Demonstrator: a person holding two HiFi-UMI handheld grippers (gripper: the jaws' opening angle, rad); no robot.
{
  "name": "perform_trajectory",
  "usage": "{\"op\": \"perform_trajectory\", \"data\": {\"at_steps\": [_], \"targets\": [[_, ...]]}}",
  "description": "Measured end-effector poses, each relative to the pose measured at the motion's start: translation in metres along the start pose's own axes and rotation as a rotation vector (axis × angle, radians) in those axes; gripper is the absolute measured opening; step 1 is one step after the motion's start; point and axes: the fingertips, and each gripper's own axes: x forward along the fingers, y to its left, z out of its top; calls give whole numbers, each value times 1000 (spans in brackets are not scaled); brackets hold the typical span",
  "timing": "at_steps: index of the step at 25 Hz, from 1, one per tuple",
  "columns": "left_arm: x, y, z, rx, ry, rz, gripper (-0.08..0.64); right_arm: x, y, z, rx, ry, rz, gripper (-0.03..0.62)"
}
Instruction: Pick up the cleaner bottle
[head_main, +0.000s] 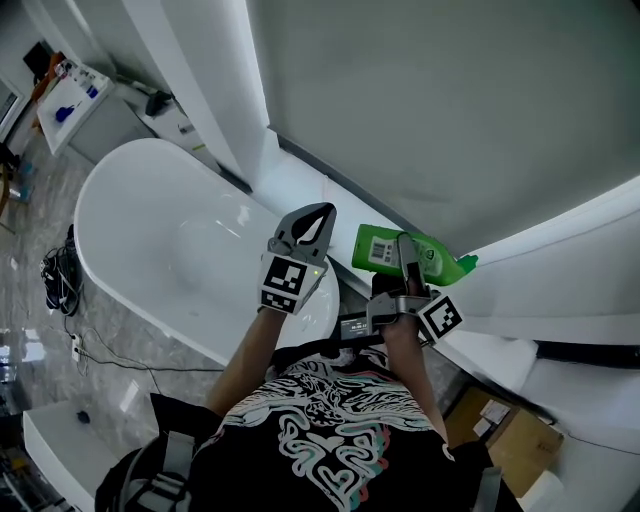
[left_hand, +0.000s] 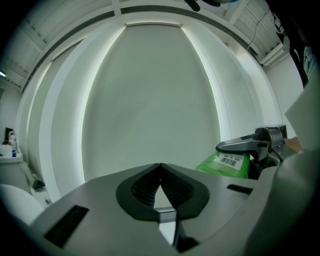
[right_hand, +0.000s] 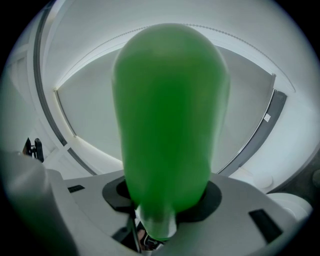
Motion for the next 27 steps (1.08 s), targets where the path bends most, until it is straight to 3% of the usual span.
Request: {"op": "perform_trajectory", "data": {"at_steps": [27], "targets": [[3, -15, -9, 4, 24, -14, 14, -11, -1, 18, -29, -46, -32, 207]]}}
